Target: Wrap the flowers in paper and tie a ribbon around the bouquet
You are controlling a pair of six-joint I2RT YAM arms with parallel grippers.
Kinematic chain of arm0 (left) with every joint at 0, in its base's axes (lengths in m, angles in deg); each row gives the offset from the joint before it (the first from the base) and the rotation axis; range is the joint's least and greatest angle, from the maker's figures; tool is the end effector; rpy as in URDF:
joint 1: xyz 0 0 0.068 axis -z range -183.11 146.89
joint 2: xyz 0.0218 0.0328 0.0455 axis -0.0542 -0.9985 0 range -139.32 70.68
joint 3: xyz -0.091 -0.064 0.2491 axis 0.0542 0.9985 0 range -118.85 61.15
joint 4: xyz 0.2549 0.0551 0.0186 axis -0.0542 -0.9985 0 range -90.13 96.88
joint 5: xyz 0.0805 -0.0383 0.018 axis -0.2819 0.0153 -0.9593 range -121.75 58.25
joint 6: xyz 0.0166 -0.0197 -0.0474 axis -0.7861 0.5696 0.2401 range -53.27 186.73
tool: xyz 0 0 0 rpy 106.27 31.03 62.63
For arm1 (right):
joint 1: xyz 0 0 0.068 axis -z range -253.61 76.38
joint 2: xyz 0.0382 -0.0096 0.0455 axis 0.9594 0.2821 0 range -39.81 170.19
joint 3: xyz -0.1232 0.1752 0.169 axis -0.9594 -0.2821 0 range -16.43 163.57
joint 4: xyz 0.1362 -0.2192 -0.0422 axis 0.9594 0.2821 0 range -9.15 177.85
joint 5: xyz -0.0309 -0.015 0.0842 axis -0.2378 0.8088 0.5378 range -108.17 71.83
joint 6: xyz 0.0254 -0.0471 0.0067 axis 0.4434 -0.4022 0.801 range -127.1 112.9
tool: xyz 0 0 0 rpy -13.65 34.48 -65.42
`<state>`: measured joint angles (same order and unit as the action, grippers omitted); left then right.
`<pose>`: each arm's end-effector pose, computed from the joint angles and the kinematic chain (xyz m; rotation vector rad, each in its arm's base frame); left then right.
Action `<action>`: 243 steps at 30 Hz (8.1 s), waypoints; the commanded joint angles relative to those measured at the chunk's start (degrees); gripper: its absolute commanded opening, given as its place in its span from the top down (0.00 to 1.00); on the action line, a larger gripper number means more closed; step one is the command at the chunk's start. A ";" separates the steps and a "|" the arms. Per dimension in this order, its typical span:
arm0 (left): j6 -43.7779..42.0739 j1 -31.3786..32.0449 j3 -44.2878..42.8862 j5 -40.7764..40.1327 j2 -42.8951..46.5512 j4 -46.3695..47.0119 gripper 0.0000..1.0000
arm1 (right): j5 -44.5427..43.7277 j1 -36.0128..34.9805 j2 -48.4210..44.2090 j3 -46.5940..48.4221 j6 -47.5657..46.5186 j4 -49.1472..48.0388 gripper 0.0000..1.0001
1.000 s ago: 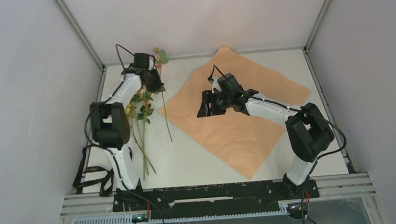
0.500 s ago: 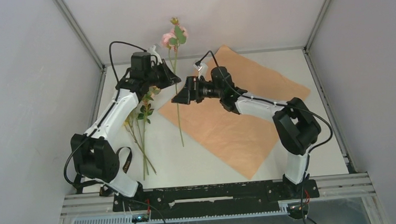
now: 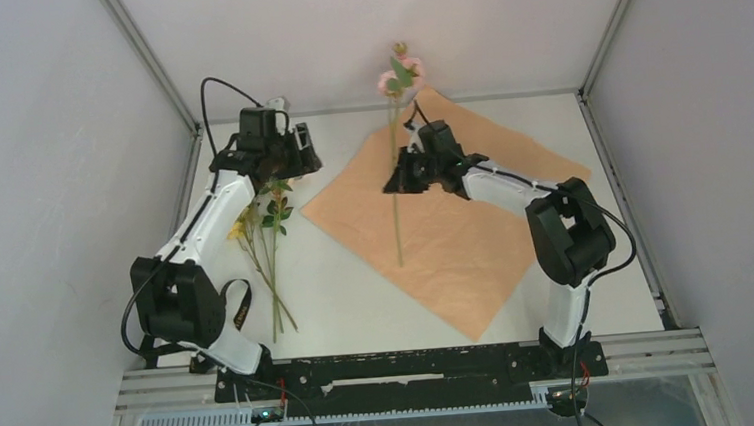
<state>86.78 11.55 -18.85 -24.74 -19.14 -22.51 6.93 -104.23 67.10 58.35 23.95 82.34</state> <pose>0.3429 -0.0941 0.3257 -0.0413 2.2899 -0.4580 0.3577 0.2293 0.2277 -0.2641 2.2872 1.0652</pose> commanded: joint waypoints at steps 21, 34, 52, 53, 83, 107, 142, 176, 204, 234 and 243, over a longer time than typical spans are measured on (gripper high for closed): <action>-16.83 -9.38 -4.04 -16.92 -24.62 -16.10 0.59 | -29.46 11.75 6.90 12.16 -21.82 38.17 0.57; -12.91 -11.97 -5.40 -8.04 -13.78 -17.10 1.00 | -30.33 8.48 -3.70 9.34 -23.15 39.13 0.44; 5.32 -5.54 -2.00 24.06 13.36 0.92 1.00 | 2.66 -16.47 -8.60 7.49 -9.16 -9.76 0.00; 5.87 -5.13 -2.13 24.81 13.36 0.99 1.00 | 0.93 -16.68 -7.32 8.82 -8.94 -8.70 0.01; -1.30 -21.38 3.79 -14.46 -10.23 -10.61 0.44 | -44.03 3.26 6.02 13.17 -16.13 33.64 0.62; -0.27 -24.90 6.38 -11.31 -11.33 -12.28 0.91 | -40.27 0.90 -4.61 8.98 -17.65 33.31 0.49; -3.27 -26.04 -3.32 2.57 15.34 -13.98 1.00 | -20.62 -11.78 -14.95 7.70 -29.83 25.99 0.31; 0.13 -13.04 -1.62 -12.35 7.04 -14.52 0.18 | -19.94 -6.21 -7.83 4.06 -11.64 10.67 1.00; -9.13 -22.50 -4.32 -8.63 -24.66 -16.67 0.97 | -37.30 4.32 -6.58 4.06 -18.37 32.16 0.47; 21.95 -2.26 7.78 34.95 6.70 8.70 1.00 | 4.95 -11.80 -3.21 4.05 4.34 -11.09 0.46; 18.13 -3.08 10.74 10.24 2.93 -2.42 0.28 | -18.77 -5.39 -5.12 2.79 -8.47 8.90 1.00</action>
<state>105.40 9.71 -10.37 -0.68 -14.25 -19.50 5.20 -114.04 64.68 59.93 24.41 81.32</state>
